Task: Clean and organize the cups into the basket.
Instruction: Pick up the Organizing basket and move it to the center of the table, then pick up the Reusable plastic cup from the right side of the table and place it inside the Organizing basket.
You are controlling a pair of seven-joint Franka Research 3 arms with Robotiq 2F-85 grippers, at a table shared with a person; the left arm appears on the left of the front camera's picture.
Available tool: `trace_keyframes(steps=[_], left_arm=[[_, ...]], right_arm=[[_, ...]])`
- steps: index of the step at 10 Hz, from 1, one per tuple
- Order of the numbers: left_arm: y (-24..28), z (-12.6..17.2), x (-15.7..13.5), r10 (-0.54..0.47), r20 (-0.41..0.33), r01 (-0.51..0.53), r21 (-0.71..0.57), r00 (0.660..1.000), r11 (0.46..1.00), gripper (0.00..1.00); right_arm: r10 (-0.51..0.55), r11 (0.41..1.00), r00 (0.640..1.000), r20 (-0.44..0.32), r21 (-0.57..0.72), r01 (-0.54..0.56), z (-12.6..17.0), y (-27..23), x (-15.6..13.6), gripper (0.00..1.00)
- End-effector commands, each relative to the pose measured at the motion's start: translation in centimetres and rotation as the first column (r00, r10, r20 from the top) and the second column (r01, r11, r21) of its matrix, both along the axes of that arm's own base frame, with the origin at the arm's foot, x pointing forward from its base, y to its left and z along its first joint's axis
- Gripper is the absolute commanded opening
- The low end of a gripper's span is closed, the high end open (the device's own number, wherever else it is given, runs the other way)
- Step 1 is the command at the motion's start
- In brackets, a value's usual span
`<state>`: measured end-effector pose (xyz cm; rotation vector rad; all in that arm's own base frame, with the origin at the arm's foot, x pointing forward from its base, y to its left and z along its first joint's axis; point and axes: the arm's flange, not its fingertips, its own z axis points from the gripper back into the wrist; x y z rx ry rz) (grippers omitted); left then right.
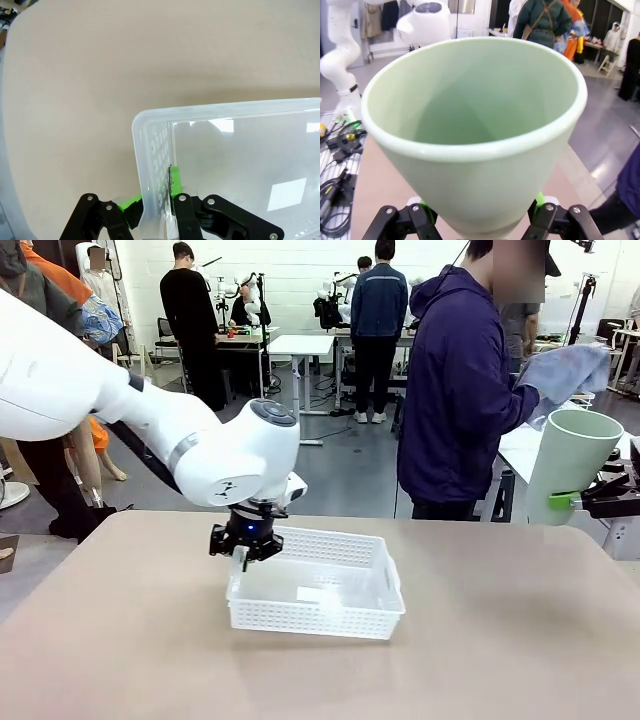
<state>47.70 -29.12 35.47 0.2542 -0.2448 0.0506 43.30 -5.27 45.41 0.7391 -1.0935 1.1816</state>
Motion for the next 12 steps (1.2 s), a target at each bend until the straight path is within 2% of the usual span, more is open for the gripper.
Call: trace_keyframes(steps=[1,3,5,6,11,12], left_arm=[[-3.0,-0.7,0.6,0.038,0.029,-0.039,0.024,0.999,0.999,0.0],[-4.0,-0.9,0.9,0.055,0.031,-0.056,0.029,0.998,0.998,0.0],[-1.8,0.1,0.9,0.04,0.015,-0.04,0.009,0.999,0.999,0.0],[-3.8,-0.5,0.4,0.023,0.006,-0.023,-0.002,1.0,1.0,0.0],[-3.8,-0.5,0.4,0.023,0.006,-0.023,-0.002,1.0,1.0,0.0],[-3.8,-0.5,0.4,0.023,0.006,-0.023,-0.002,1.0,1.0,0.0]], right_arm=[[-0.002,1.0,1.0,0.012,-0.005,0.002,0.1,0.1,0.0,0.18],[-0.002,1.0,1.0,0.012,-0.005,0.002,0.1,0.1,0.0,0.18],[-0.002,1.0,1.0,0.012,-0.005,0.002,0.1,0.1,0.0,0.18],[-0.002,1.0,1.0,0.012,-0.005,0.002,0.1,0.1,0.0,0.18],[-0.002,1.0,1.0,0.012,-0.005,0.002,0.1,0.1,0.0,0.18],[0.0,1.0,1.0,0.0,0.0,0.0,0.0,0.0,0.0,0.81]])
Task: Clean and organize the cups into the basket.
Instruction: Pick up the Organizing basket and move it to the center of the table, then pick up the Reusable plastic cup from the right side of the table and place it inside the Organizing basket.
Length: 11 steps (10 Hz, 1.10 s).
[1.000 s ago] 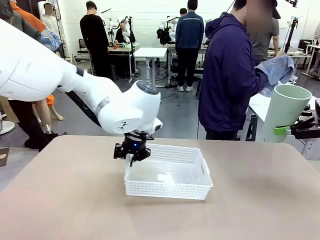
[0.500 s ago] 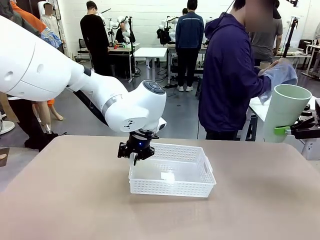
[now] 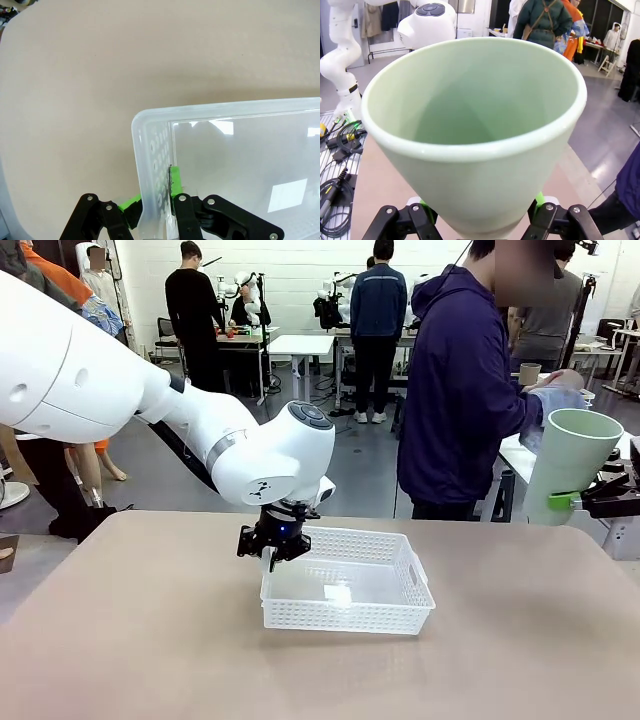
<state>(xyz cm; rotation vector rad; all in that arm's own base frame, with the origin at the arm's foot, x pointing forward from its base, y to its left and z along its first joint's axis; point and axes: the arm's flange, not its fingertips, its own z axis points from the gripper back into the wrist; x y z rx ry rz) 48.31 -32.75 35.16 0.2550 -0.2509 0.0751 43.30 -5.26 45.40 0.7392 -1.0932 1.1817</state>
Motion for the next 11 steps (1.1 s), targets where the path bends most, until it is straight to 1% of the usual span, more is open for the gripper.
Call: trace_keyframes(steps=[1,2,3,4,6,8,9,11], left_arm=[[-0.2,-0.2,-0.2,0.0,-0.003,0.0,0.0,1.0,1.0,0.0],[-0.2,-0.2,-0.2,0.0,-0.003,0.0,0.0,1.0,1.0,0.0],[-0.2,-0.2,-0.2,0.0,-0.003,0.0,0.0,1.0,1.0,0.0],[-0.2,-0.2,-0.2,0.0,-0.003,0.0,0.0,1.0,1.0,0.0],[-0.2,-0.2,-0.2,0.0,-0.003,0.0,0.0,1.0,1.0,0.0],[-0.2,-0.2,-0.2,0.0,-0.003,0.0,0.0,1.0,1.0,0.0],[-0.2,-0.2,-0.2,0.0,-0.003,0.0,0.0,1.0,1.0,0.0],[-0.2,-0.2,-0.2,0.0,-0.003,0.0,0.0,1.0,1.0,0.0]], right_arm=[[0.018,0.997,1.0,-0.011,-0.071,-0.019,1.2,2.9,0.6,0.81],[0.017,0.993,0.999,-0.029,-0.117,-0.02,2.3,5.1,1.3,0.81],[0.006,0.977,0.997,-0.08,-0.211,-0.023,3.3,7.8,1.7,0.81],[0.02,0.94,0.99,-0.14,-0.334,-0.066,4.0,10.7,1.4,0.81],[0.022,0.842,0.977,-0.211,-0.523,-0.132,5.7,16.9,0.1,0.81],[0.049,0.731,0.97,-0.237,-0.653,-0.197,5.7,23.5,-0.6,0.81],[0.07,0.695,0.971,-0.228,-0.688,-0.211,5.5,25.8,-0.8,0.81],[0.128,0.628,0.966,-0.225,-0.736,-0.255,3.9,28.5,-1.5,0.81]])
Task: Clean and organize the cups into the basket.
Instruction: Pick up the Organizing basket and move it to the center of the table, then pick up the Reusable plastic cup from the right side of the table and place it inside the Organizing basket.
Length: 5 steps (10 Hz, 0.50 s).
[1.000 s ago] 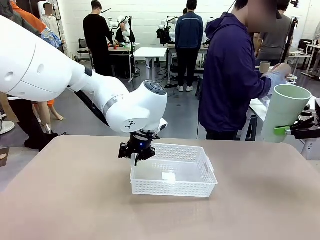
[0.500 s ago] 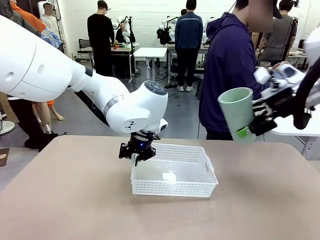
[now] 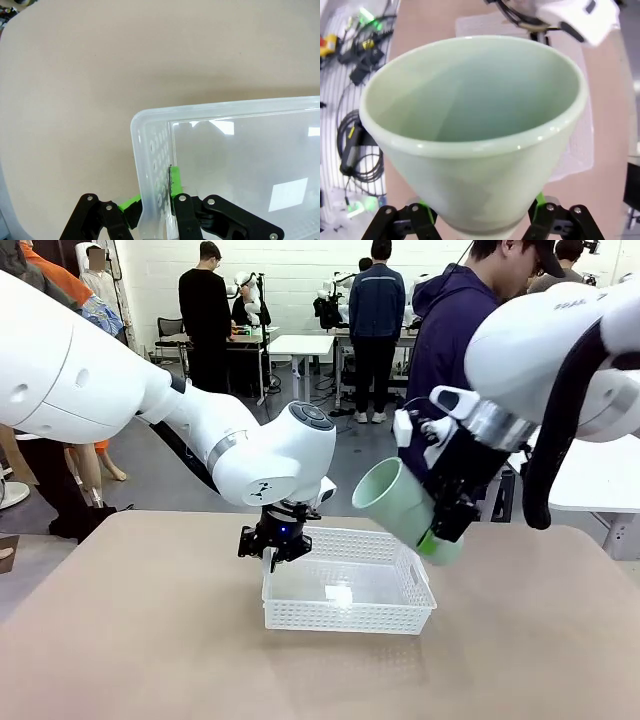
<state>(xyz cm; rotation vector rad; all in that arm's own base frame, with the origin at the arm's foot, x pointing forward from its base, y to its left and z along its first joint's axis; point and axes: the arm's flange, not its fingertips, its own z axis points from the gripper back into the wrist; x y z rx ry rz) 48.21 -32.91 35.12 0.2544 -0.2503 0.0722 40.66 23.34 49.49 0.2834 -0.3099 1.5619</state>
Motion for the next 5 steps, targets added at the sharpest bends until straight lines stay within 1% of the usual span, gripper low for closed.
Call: trace_keyframes(steps=[1,2,3,4,5], left_arm=[[0.0,-0.1,-0.1,0.003,-0.002,-0.003,0.0,1.0,1.0,0.0],[0.0,-0.1,-0.1,0.003,-0.002,-0.003,0.0,1.0,1.0,0.0],[0.0,-0.1,-0.1,0.003,-0.002,-0.003,0.0,1.0,1.0,0.0],[0.0,-0.1,-0.1,0.003,-0.002,-0.003,0.0,1.0,1.0,0.0],[0.0,-0.1,-0.1,0.003,-0.002,-0.003,0.0,1.0,1.0,0.0]], right_arm=[[0.05,0.997,0.999,0.015,-0.06,-0.049,-1.4,0.5,1.1,0.81],[0.069,0.996,0.997,0.035,-0.06,-0.066,-2.0,0.7,1.3,0.81],[0.087,0.995,0.995,0.057,-0.043,-0.085,-1.6,0.4,1.6,0.81],[0.057,0.997,0.998,0.0,-0.055,-0.057,-2.0,1.2,0.3,0.81],[0.057,0.997,0.998,0.0,-0.055,-0.057,-2.0,1.2,0.3,0.81]])
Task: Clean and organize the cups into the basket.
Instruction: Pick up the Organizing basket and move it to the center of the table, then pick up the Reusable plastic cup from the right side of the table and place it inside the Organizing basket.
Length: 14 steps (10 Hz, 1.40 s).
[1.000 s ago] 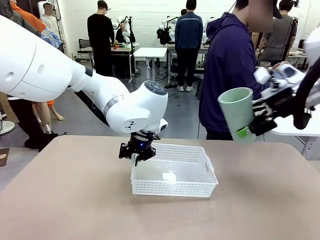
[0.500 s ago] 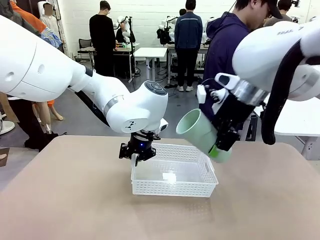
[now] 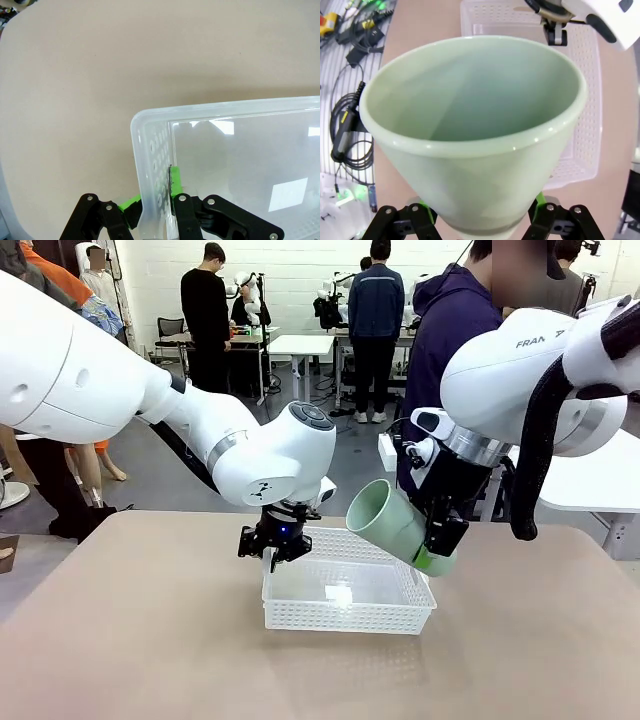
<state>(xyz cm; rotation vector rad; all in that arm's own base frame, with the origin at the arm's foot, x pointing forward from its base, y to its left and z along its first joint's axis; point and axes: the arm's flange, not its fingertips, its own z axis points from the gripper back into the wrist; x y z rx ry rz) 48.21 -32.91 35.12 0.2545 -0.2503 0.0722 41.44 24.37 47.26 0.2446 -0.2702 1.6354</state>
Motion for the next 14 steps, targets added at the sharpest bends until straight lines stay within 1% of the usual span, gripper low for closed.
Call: trace_keyframes(steps=[1,3,4,5,7,8,11,13,14], left_arm=[[0.0,-0.1,-0.1,0.003,-0.002,-0.003,0.0,1.0,1.0,0.0],[0.0,-0.1,-0.1,0.003,-0.002,-0.003,0.0,1.0,1.0,0.0],[0.0,-0.1,-0.1,0.003,-0.002,-0.003,0.0,1.0,1.0,0.0],[0.0,-0.1,-0.1,0.003,-0.002,-0.003,0.0,1.0,1.0,0.0],[0.0,-0.1,-0.1,0.003,-0.002,-0.003,0.0,1.0,1.0,0.0],[0.0,-0.1,-0.1,0.003,-0.002,-0.003,0.0,1.0,1.0,0.0],[0.0,-0.1,-0.1,0.003,-0.002,-0.003,0.0,1.0,1.0,0.0],[0.0,-0.1,-0.1,0.003,-0.002,-0.003,0.0,1.0,1.0,0.0],[0.0,-0.1,-0.1,0.003,-0.002,-0.003,0.0,1.0,1.0,0.0]], right_arm=[[-0.01,1.0,1.0,-0.011,-0.002,0.01,0.3,0.2,-0.4,0.81],[0.002,1.0,1.0,-0.001,0.0,-0.002,0.1,0.1,-0.1,0.81],[-0.004,0.994,0.999,0.04,-0.105,0.008,-0.7,2.2,-0.3,0.81],[0.025,0.986,0.999,0.044,-0.165,-0.018,-1.5,4.1,-0.1,0.81],[0.06,0.974,0.995,0.085,-0.225,-0.039,-3.0,6.4,0.8,0.81],[0.063,0.971,0.994,0.089,-0.235,-0.04,-3.8,7.1,1.3,0.81],[0.011,0.954,0.989,0.151,-0.296,0.034,-6.5,7.9,2.8,0.81],[0.003,0.956,0.989,0.147,-0.291,0.04,-7.5,7.6,3.2,0.81],[-0.001,0.963,0.989,0.145,-0.267,0.041,-8.0,7.3,3.3,0.81]])
